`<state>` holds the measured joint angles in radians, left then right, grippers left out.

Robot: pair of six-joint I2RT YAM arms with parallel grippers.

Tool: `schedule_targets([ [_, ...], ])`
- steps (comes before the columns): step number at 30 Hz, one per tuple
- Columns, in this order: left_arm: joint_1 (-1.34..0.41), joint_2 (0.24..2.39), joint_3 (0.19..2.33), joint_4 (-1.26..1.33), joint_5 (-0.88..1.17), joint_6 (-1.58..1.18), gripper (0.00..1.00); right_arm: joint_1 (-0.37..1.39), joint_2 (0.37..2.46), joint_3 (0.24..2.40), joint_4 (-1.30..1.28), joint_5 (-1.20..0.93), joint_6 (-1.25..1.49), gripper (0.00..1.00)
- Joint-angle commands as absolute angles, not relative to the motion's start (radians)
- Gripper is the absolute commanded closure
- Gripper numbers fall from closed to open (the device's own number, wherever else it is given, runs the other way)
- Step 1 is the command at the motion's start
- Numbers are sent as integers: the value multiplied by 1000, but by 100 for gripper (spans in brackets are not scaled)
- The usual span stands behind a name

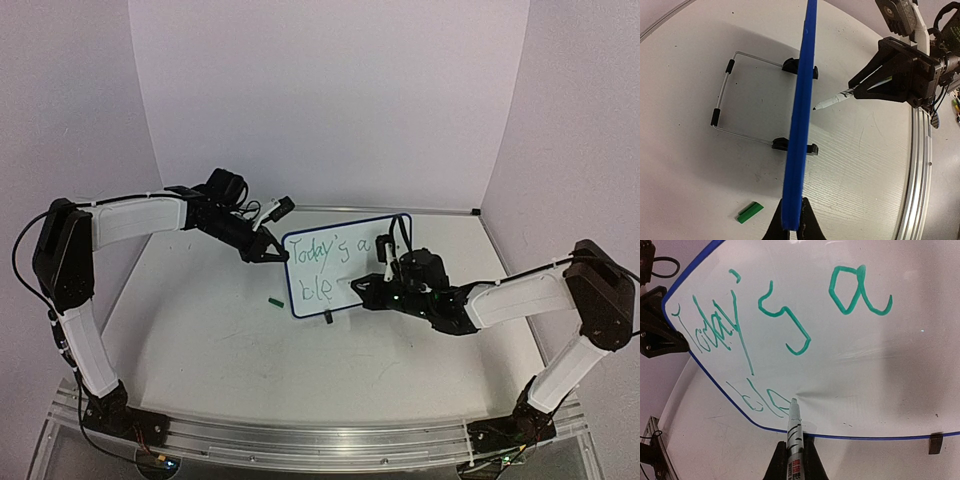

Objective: Write a sentence on the whiteboard

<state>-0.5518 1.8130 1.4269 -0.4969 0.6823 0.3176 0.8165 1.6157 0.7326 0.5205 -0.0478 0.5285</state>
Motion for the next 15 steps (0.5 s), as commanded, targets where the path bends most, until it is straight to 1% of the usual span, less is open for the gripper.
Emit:
schedule_targets([
  [1,-555,1783,1431,-520,632,350,100,804,1621,754,535,-12,521,100],
  [15,-555,1782,1432,-521,632,350,100,796,1686,800,511,-134,489,100],
])
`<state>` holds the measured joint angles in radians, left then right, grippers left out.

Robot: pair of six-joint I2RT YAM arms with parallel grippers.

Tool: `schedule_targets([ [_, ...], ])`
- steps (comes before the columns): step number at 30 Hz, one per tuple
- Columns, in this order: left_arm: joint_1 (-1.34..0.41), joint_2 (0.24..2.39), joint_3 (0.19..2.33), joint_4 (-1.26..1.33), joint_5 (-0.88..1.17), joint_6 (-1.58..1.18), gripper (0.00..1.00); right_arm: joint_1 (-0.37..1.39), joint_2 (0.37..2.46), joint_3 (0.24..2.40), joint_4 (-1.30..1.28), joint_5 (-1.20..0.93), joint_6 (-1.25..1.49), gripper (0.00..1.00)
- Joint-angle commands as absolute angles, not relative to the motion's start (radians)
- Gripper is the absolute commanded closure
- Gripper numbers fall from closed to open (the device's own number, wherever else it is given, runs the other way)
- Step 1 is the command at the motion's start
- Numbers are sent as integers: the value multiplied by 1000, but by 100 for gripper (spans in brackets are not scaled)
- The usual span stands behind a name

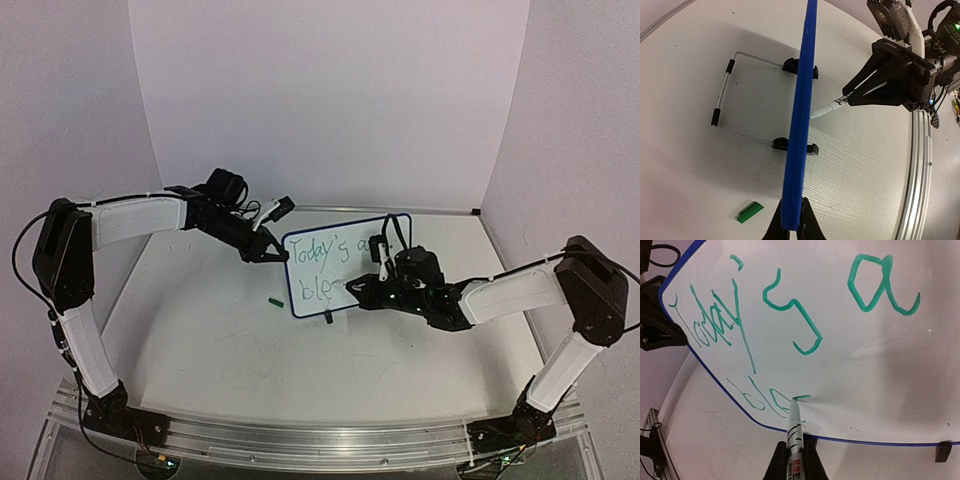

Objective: Write a sentence on the whiteboard

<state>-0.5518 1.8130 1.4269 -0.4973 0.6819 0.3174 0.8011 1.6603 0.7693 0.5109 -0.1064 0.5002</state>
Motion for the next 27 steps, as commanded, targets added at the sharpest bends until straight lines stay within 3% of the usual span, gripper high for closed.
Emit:
schedule_targets([
  [1,-555,1783,1432,-521,632,350,100,795,1686,795,509,-130,493,100],
  [13,-555,1782,1433,-521,633,351,100,796,1610,731,455,-3,516,100],
  [27,-555,1782,1433,-522,633,351,100,797,1697,790,447,-113,505,100],
])
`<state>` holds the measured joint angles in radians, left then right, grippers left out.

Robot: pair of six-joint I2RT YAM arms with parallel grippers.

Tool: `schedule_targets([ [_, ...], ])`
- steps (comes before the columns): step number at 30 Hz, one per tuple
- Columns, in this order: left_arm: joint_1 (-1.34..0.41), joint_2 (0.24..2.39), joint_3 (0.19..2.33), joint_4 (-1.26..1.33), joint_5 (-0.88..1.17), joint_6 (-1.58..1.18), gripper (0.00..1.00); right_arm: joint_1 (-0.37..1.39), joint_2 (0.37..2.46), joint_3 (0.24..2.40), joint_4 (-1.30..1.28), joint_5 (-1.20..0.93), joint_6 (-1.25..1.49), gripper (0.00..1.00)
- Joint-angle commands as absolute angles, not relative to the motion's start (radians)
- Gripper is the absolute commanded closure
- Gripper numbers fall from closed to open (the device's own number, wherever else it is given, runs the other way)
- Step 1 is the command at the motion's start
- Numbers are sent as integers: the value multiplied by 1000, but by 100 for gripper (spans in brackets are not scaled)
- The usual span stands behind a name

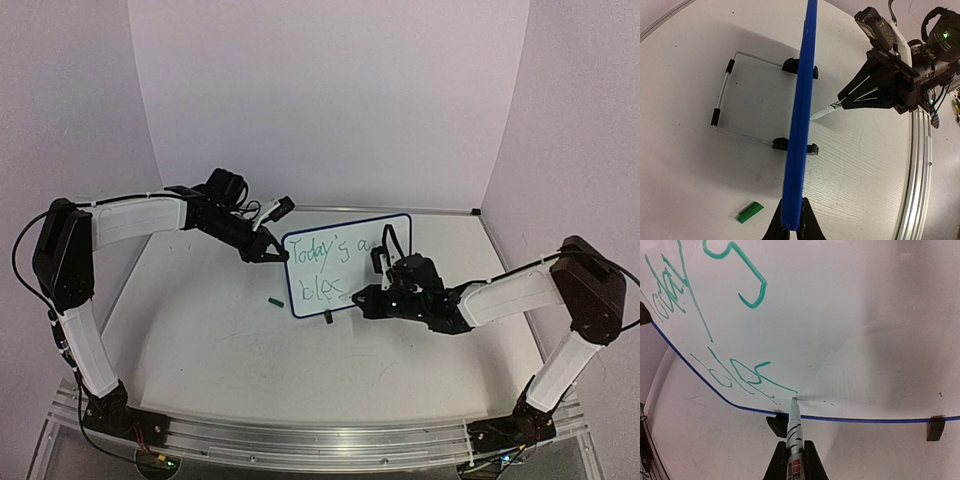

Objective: Write a sentence on the whiteboard

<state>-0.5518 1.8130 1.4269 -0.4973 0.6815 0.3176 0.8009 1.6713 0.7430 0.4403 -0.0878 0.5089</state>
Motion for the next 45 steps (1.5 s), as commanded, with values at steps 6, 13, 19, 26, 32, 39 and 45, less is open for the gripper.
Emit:
schedule_targets([
  [6,-555,1780,1432,-521,634,351,100,796,1650,774,522,-136,520,100],
  [13,-555,1775,1432,-520,636,351,100,796,1538,692,583,-114,548,100],
  [19,-555,1773,1431,-521,635,349,100,784,1531,666,567,-71,557,100],
  [26,-555,1778,1431,-521,634,348,100,768,1566,686,563,-59,561,100],
  [32,-555,1778,1431,-520,634,350,100,748,1586,702,563,-62,560,100],
  [39,-555,1778,1431,-520,633,350,100,744,1604,730,562,-79,534,100],
  [45,-555,1778,1431,-521,632,351,100,744,1646,748,543,-129,525,100],
])
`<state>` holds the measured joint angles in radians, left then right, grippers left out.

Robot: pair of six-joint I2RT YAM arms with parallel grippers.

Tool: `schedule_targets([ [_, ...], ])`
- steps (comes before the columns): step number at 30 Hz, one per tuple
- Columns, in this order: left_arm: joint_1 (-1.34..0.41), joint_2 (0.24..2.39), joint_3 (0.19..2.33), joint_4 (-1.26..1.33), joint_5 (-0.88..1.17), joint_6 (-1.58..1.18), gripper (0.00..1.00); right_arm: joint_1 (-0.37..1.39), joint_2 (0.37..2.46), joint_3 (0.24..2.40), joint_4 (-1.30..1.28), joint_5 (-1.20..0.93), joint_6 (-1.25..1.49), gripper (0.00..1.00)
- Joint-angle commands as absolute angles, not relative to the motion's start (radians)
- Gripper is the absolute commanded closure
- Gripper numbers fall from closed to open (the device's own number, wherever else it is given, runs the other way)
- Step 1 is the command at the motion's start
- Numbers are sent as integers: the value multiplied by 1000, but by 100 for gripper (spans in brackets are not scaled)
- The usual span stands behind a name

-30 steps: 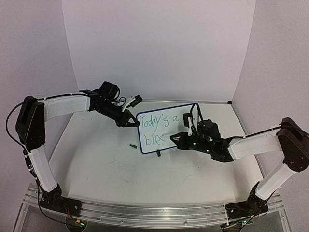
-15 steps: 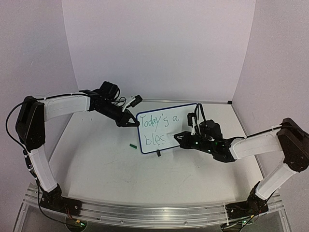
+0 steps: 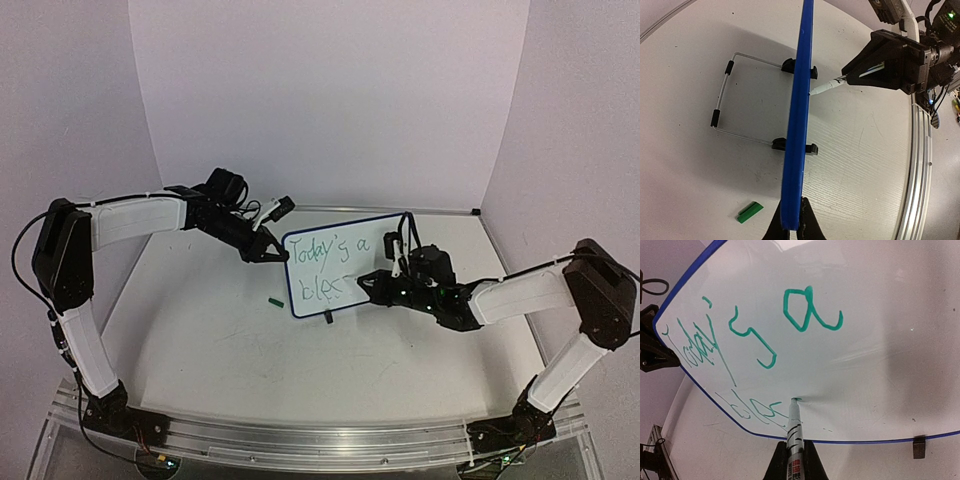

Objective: Write a sentence on the whiteboard

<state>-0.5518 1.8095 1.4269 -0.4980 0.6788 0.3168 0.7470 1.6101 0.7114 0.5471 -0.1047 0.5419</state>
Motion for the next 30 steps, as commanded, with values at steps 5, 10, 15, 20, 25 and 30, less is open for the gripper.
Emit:
schedule_targets([
  [5,-555,1778,1431,-522,632,350,100,744,1646,718,538,-130,539,100],
  [10,-555,1778,1431,-521,632,351,100,744,1619,684,522,-77,552,100],
  [15,-555,1778,1431,-521,632,350,100,744,1590,679,496,-22,554,100],
  [20,-555,1778,1431,-522,632,350,100,744,1586,684,464,-13,548,100],
  [25,-556,1775,1431,-522,632,350,100,744,1624,698,445,-59,541,100],
  [30,-555,1771,1431,-522,631,350,100,744,1660,719,437,-76,536,100],
])
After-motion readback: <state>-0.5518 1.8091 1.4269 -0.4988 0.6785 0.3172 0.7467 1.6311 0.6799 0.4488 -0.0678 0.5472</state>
